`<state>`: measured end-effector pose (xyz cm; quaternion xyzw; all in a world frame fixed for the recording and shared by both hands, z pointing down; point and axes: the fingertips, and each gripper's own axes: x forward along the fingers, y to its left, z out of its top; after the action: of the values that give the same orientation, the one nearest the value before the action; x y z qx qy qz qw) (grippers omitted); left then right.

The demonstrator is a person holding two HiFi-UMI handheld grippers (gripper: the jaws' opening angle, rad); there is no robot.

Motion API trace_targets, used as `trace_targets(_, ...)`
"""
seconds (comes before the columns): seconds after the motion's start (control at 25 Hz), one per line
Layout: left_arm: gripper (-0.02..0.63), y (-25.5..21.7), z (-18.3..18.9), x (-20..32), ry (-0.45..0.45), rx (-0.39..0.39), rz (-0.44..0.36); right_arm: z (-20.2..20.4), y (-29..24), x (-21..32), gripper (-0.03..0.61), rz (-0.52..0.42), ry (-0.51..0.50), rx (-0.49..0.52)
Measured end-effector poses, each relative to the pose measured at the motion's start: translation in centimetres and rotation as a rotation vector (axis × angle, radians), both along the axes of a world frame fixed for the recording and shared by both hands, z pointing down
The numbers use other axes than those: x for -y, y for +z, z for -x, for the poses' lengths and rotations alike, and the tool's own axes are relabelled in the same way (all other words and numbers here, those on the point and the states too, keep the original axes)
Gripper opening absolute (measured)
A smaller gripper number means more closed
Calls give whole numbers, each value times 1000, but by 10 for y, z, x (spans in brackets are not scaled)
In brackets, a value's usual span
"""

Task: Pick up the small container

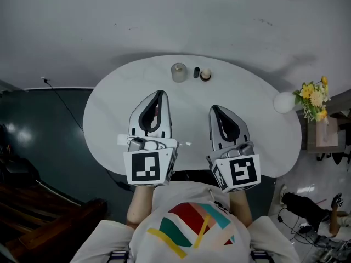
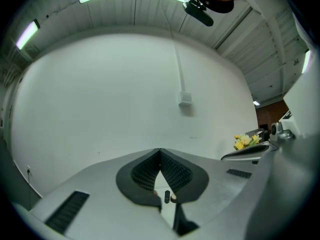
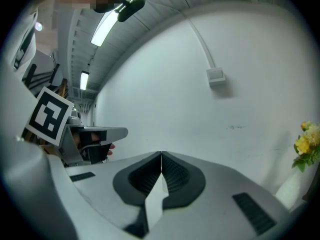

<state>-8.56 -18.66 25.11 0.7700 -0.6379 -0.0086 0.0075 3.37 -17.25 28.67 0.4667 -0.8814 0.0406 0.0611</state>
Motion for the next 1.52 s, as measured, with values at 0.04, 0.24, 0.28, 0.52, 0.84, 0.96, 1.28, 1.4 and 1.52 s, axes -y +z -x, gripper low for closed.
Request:
trace_targets(0.04, 18, 1, 2, 1, -7, 0, 1, 2, 2, 1, 12, 3, -8, -2)
trace_targets(0.24, 17, 7, 11, 7, -40, -6, 13, 11, 2, 16, 12, -4, -29, 20)
trace_targets(0.28, 17, 7, 12, 9, -44, -6, 16, 12, 2, 21, 13, -5, -25, 26)
trace_targets(0.52, 18, 16, 23, 19, -69, -8, 49, 31, 1, 54, 119, -18, -48, 85)
trace_targets(0.84, 17, 44, 36, 36, -94, -18, 118, 63, 27, 95, 255, -2, -92, 4)
trace_targets(0.96, 18, 61, 42, 42, -112, -13, 154, 79, 42, 108, 304, 12, -123, -23)
trace_targets(1.28, 17, 98, 40, 58, -83, -30, 178, 93, 100, 156, 324, 95, -57, -44)
trace_targets(1.4, 18, 110, 42, 63, -87, -43, 193, 94, 120, 173, 333, 113, -23, -62)
trace_targets(1.52, 18, 122, 47, 69, -91, -48, 211, 99, 139, 184, 336, 136, -18, -84)
